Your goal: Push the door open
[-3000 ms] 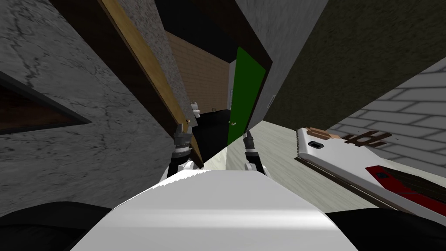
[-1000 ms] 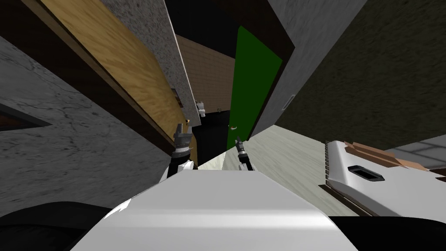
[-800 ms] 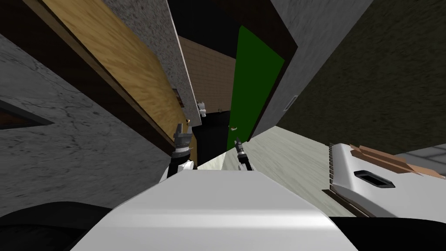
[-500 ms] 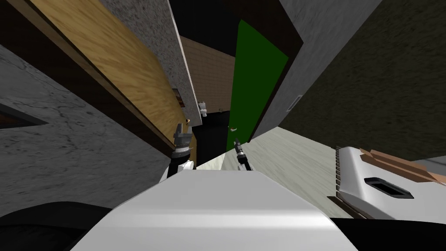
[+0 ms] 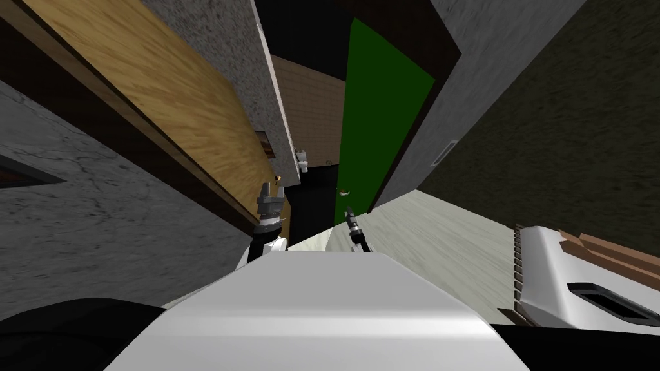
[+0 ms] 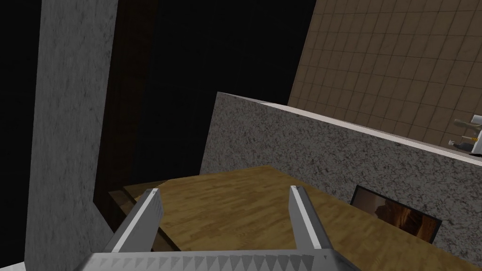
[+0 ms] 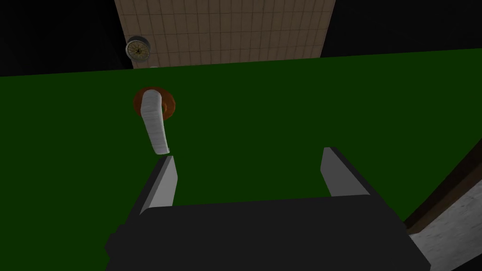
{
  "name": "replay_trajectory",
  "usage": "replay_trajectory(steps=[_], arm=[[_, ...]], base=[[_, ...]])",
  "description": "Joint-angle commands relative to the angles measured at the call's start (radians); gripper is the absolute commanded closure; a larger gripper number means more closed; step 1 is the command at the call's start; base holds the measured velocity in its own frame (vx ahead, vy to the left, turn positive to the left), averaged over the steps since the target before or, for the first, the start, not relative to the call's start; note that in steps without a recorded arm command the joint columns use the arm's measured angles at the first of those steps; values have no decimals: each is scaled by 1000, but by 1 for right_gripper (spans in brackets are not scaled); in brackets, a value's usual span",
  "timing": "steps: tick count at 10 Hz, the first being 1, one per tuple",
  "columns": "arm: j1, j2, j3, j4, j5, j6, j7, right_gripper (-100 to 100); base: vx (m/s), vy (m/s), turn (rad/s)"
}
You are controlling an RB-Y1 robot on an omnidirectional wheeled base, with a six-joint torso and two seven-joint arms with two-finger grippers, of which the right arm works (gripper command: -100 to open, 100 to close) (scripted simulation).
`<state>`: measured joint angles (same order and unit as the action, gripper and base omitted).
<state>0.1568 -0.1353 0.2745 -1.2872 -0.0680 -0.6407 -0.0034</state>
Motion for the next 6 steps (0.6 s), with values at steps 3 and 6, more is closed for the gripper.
replay_trajectory(steps=[3,6], arm=[[-38,-6,16,94,-12,-25,-13,-100],[-63,-10,29,162,-20,-43,-23,-100]], base=[[70,-105,82],[68,-115,70]])
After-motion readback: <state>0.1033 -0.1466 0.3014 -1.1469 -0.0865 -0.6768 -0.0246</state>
